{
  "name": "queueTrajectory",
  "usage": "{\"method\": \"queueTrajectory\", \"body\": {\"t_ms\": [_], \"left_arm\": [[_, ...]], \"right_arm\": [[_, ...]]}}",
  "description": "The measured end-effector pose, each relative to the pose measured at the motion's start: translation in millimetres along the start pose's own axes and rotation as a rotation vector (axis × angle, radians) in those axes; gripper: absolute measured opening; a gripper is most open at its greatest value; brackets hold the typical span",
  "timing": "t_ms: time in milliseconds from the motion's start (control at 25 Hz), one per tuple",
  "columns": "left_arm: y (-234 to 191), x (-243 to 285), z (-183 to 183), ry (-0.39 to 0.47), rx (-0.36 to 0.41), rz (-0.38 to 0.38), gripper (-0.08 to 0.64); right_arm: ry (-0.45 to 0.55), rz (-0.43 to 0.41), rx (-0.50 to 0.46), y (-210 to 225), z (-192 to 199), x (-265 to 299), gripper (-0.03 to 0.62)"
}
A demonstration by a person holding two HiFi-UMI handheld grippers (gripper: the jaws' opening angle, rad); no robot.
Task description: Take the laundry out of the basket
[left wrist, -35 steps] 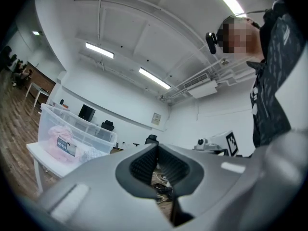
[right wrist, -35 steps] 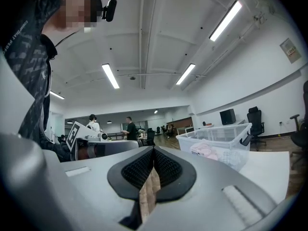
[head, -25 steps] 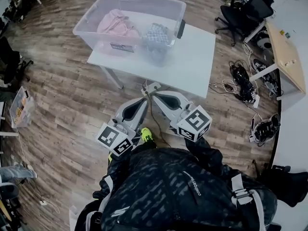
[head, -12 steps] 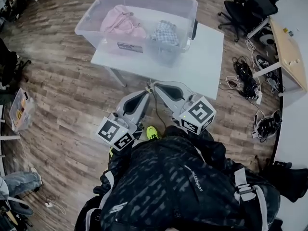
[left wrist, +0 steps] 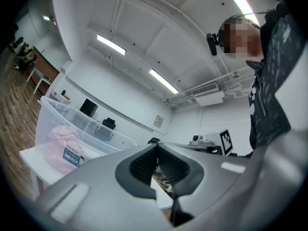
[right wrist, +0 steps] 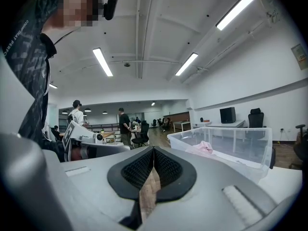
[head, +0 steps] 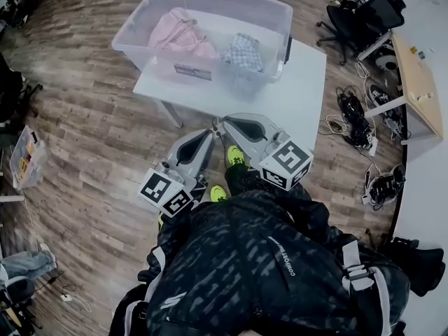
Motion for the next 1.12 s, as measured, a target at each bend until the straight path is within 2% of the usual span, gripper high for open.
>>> {"method": "queueTrajectory", "body": {"t_ms": [240,800,1120], "left_arm": [[-15,21,-10,-0.001,0.021,-0.020,0.005],[-73,134,-51,0.007,0.028,-0.067,0.005],[-103,185,-70,-0.008,0.070,-0.094,0.005]], "right_arm": [[0.016,-0.005,-0.002,30,-2,10,0.000],[0.054,-0.081,0.025,144,-1,53,0.000],[0.060,-0.091,0.018,200,0,77,0.000]]}}
Point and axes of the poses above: the fingertips, and each gripper's own axes: x forward along the fingers, y to its right, z out of its underside, the point moved 3 cm from there along -x, backward along the fingers, and after that the axes turned 11 degrees about -x, right-handed, at the moved point
